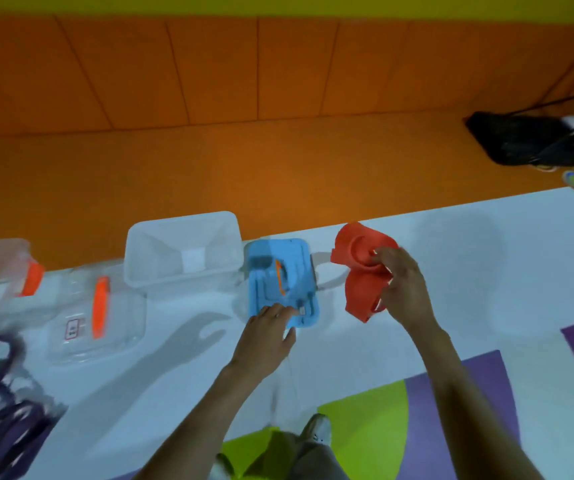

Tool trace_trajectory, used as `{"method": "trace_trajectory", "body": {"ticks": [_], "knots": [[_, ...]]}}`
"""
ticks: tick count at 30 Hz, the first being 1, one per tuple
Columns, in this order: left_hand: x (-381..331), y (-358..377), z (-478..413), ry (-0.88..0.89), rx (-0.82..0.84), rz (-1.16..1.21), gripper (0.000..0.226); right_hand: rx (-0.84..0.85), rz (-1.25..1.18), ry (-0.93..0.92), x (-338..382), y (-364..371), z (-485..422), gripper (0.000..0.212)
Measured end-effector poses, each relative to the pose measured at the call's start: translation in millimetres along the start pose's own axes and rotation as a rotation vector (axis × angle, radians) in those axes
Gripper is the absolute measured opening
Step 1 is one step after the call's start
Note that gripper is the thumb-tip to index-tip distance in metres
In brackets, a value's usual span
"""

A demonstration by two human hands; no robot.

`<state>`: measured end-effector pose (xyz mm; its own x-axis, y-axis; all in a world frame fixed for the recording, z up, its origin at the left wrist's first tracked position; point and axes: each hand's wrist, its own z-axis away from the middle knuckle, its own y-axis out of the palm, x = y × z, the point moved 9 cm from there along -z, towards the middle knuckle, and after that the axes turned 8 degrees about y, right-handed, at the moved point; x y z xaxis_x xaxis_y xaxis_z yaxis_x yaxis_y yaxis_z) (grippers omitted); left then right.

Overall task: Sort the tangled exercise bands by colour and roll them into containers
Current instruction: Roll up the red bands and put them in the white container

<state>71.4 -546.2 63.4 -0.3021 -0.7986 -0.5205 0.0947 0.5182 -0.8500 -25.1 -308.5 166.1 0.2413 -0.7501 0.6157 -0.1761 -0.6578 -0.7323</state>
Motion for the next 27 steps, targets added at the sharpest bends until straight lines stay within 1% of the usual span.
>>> {"method": "trace_trajectory", "body": {"ticks": [1, 2, 4, 7, 8, 11, 14, 16, 17, 18, 19, 20, 22, 24, 25, 27], "knots": [[0.1, -7.4, 5.3, 0.007, -0.02, 0.052, 0.035, -0.016, -0.057, 0.032, 13.7, -6.7, 1.7, 0.064], [1.3, -14.8, 12.7, 0.008, -0.034, 0.103, 0.035, -0.027, -0.085, 0.022, 32.0, -12.2, 5.0, 0.062], [8.5, -30.3, 32.3, 0.002, -0.079, 0.205, 0.036, -0.017, -0.078, -0.067, 77.2, -17.2, 15.1, 0.055], [19.4, -48.4, 62.0, 0.0, -0.161, 0.354, 0.038, 0.021, -0.149, -0.101, 136.4, -19.6, 30.5, 0.033], [23.9, -52.9, 71.4, -0.01, -0.186, 0.382, 0.04, 0.033, -0.191, -0.107, 155.0, -17.9, 36.1, 0.031], [45.7, -60.4, 98.6, -0.12, -0.232, 0.501, 0.045, 0.08, -0.324, -0.092, 191.5, -0.7, 48.5, 0.029], [67.5, -55.2, 123.4, -0.237, -0.169, 0.556, 0.049, 0.111, -0.336, -0.048, 207.6, 33.0, 55.9, 0.022], [83.5, -47.6, 139.6, -0.306, -0.148, 0.658, 0.042, 0.17, -0.34, 0.001, 210.6, 66.2, 63.3, 0.027], [91.0, -42.6, 147.5, -0.349, -0.148, 0.74, 0.037, 0.208, -0.389, 0.059, 209.6, 84.2, 67.3, 0.031], [99.1, -37.4, 156.1, -0.41, -0.148, 0.818, 0.027, 0.238, -0.449, 0.142, 207.6, 101.9, 72.0, 0.032], [103.1, -34.0, 164.2, -0.458, -0.143, 0.921, 0.011, 0.263, -0.51, 0.229, 203.7, 119.9, 77.5, 0.031], [105.8, -30.9, 171.1, -0.512, -0.125, 1.021, 0.017, 0.29, -0.544, 0.313, 200.3, 137.2, 84.0, 0.029], [113.0, -19.7, 188.4, -0.678, -0.072, 1.196, 0.045, 0.371, -0.575, 0.452, 189.8, 174.8, 98.3, 0.025], [124.5, -11.6, 203.0, -0.758, -0.027, 1.227, 0.065, 0.433, -0.601, 0.549, 179.5, 208.8, 111.7, 0.018], [130.1, -9.6, 210.2, -0.785, -0.036, 1.232, 0.071, 0.431, -0.631, 0.586, 175.7, 221.4, 115.5, 0.016], [139.6, -6.6, 220.6, -0.827, -0.092, 1.26, 0.075, 0.403, -0.651, 0.668, 160.8, 245.1, 120.5, 0.019]]}}
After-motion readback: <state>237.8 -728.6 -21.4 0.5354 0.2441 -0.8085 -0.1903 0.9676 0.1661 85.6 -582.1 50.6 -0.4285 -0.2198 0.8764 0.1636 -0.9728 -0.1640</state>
